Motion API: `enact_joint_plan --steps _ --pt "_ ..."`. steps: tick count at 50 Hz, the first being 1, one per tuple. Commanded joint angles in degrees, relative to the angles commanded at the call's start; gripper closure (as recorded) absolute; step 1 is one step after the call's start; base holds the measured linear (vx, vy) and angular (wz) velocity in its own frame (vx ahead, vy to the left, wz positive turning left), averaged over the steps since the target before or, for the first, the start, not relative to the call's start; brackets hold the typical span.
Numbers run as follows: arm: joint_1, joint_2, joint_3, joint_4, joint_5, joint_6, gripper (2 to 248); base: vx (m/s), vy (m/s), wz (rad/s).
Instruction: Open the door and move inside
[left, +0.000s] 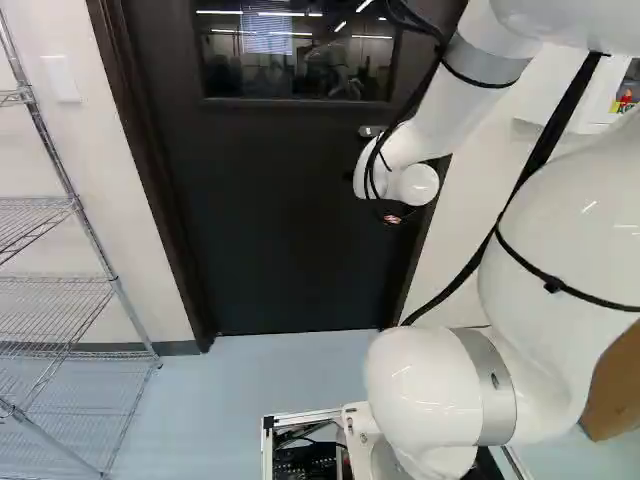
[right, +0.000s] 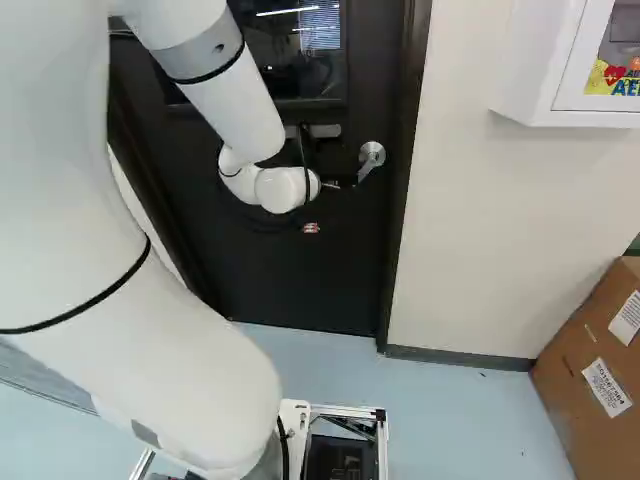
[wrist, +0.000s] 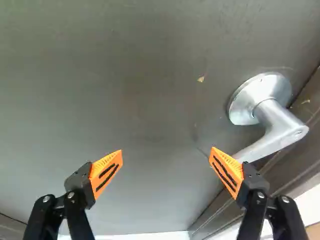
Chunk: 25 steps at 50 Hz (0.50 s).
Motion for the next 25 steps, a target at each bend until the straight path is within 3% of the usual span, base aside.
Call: enact_joint_plan --steps 25 --pt "0.00 -3.49 -0.02 0.00 0.00 0.00 3 0.000 0.000 0.000"
